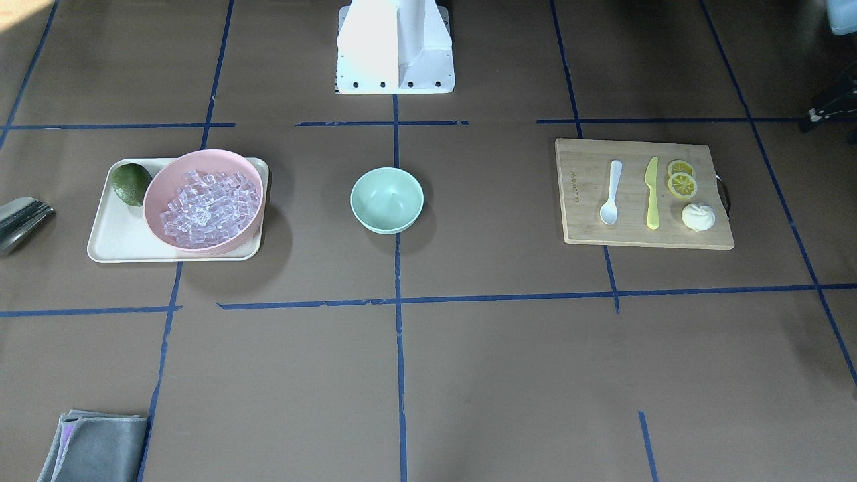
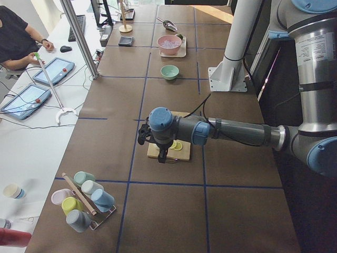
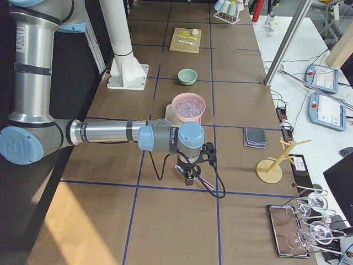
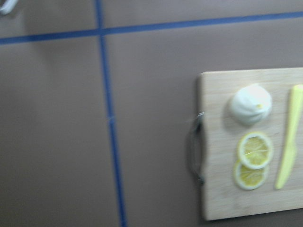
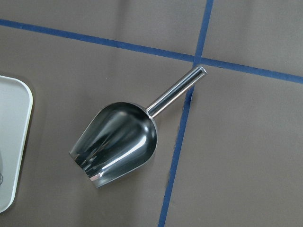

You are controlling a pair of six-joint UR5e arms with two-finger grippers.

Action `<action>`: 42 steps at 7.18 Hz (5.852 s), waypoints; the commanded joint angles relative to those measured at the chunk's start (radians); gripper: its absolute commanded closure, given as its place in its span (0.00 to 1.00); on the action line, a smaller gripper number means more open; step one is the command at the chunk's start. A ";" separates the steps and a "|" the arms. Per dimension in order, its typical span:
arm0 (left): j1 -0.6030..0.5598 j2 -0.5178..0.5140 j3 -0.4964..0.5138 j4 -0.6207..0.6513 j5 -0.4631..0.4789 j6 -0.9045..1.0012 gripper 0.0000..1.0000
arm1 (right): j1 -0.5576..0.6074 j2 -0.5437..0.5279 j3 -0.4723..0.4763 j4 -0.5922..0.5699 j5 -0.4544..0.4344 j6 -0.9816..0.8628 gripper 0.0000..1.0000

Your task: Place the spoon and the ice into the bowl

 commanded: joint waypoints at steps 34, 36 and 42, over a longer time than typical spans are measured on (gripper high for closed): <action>0.837 -0.975 0.331 -0.090 0.507 -1.182 0.36 | -0.028 0.005 0.002 0.001 0.019 0.000 0.00; 0.852 -0.974 0.331 -0.094 0.551 -1.182 0.00 | -0.028 0.005 0.002 0.001 0.019 0.000 0.00; 0.759 -0.720 0.053 -0.087 0.486 -1.118 0.03 | -0.301 0.054 0.095 0.353 0.050 0.734 0.00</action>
